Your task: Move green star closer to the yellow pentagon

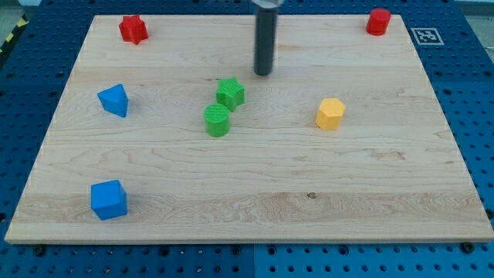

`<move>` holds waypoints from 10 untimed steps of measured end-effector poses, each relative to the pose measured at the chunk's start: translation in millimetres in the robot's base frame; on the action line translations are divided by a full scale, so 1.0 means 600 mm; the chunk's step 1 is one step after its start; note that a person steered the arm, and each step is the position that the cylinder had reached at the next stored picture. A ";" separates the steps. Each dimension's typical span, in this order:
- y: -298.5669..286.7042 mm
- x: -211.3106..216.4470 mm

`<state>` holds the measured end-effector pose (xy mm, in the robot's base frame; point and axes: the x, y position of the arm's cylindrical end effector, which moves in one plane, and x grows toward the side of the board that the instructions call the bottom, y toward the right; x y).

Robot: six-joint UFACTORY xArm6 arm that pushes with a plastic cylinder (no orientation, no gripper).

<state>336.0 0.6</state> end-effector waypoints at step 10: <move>-0.093 0.128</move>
<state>412.7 -55.5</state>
